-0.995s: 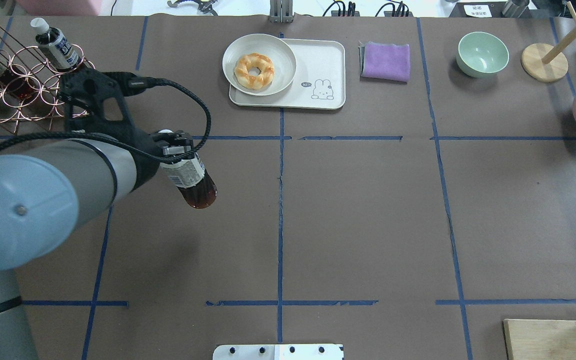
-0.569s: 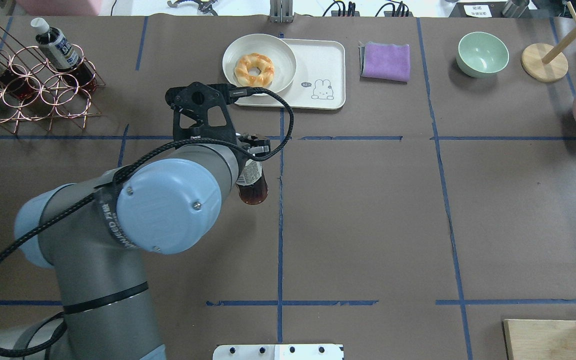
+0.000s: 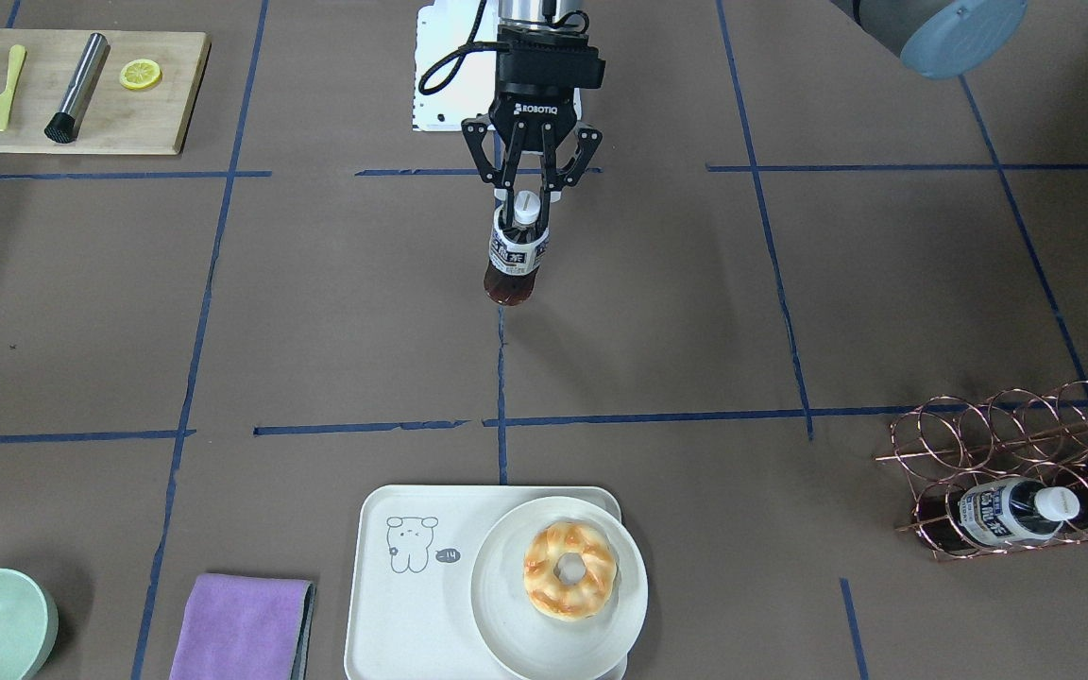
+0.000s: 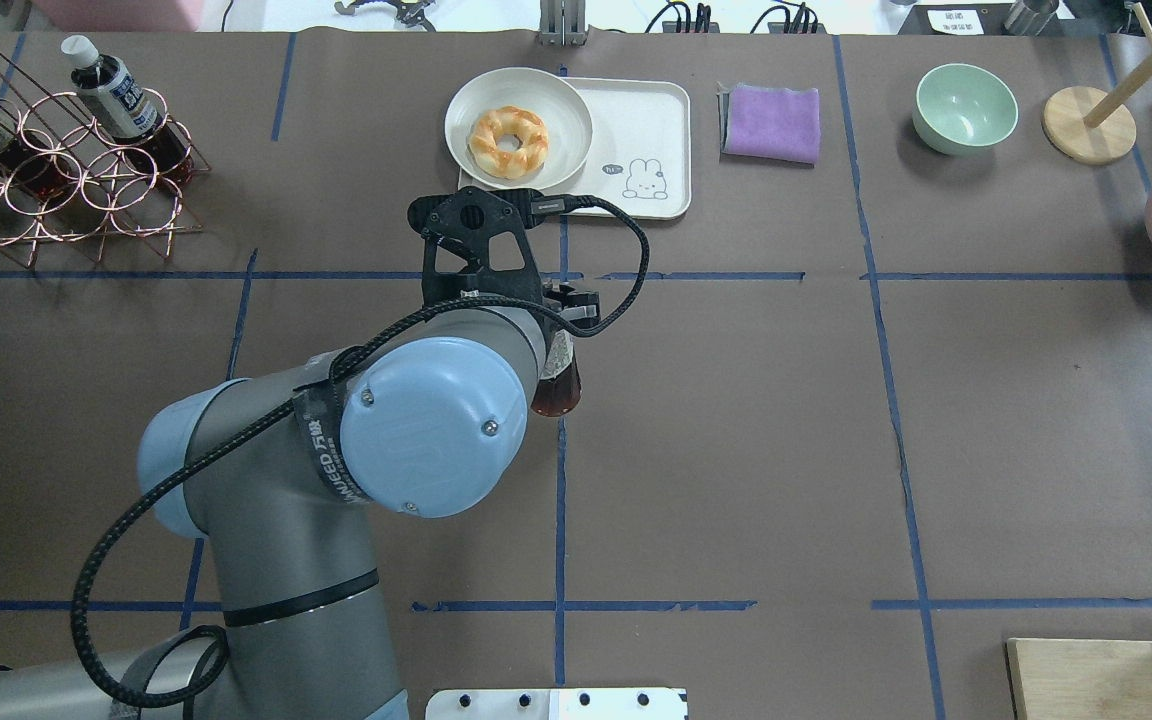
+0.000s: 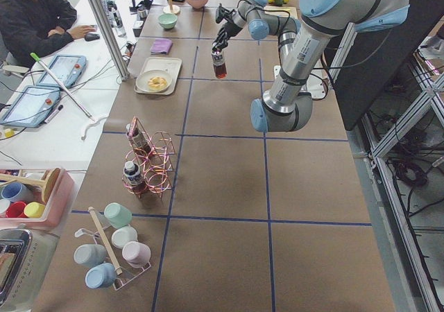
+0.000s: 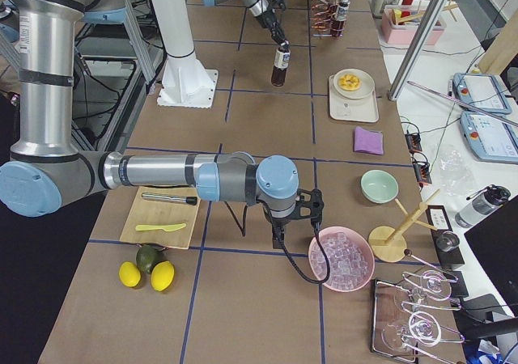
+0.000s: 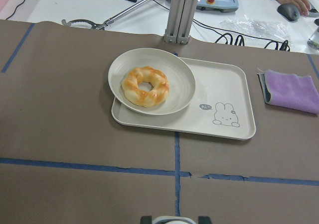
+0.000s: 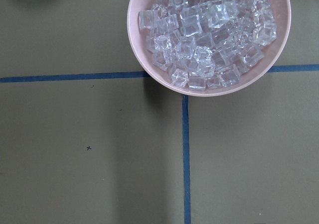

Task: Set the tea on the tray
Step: 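Carry the bottle to the table center and set it upright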

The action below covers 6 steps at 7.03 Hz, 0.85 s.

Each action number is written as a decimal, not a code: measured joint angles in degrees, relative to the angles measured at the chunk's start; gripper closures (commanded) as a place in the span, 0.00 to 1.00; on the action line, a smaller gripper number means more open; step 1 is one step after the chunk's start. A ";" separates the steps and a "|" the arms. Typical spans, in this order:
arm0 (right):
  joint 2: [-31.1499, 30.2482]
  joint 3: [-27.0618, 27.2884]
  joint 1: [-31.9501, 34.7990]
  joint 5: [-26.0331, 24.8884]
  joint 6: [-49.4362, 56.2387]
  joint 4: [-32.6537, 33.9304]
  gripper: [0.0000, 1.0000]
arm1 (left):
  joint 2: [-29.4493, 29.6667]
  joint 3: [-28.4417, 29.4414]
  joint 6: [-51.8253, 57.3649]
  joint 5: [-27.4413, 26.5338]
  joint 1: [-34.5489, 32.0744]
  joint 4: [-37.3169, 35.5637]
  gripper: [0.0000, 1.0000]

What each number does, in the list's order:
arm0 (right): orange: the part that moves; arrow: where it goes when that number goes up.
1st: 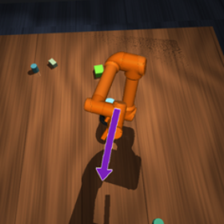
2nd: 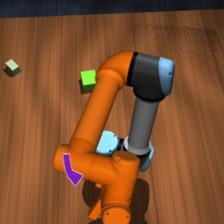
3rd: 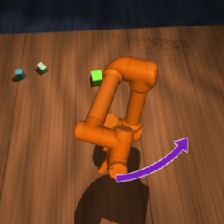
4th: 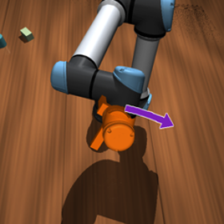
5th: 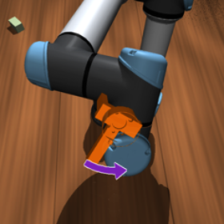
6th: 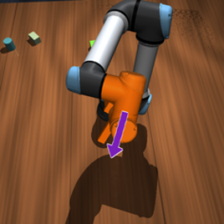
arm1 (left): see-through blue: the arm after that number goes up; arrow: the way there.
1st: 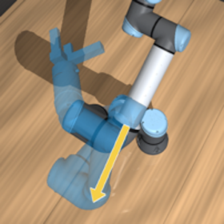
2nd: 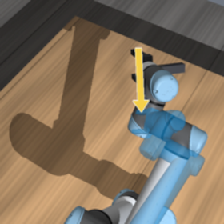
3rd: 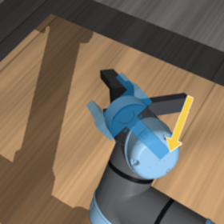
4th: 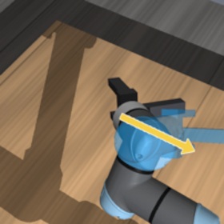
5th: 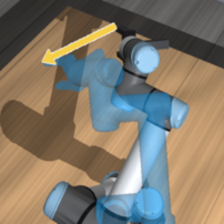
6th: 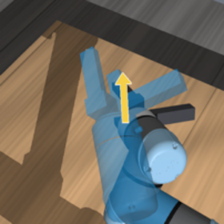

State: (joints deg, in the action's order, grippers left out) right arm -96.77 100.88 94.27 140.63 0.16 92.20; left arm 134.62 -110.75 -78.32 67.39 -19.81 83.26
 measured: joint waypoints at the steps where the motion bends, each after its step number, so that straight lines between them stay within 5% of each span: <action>1: -0.02 -0.11 0.00 0.02 0.01 0.00 0.00 | 0.62 1.53 -0.12 -0.97 0.77 1.06 1.00; 6: -0.09 -0.50 -0.01 0.17 0.03 0.00 0.00 | 0.82 5.19 -0.15 -3.44 1.56 2.94 1.00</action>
State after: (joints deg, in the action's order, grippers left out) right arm -96.85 100.39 94.26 140.80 0.20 92.20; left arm 135.44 -105.56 -78.47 63.95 -18.25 86.20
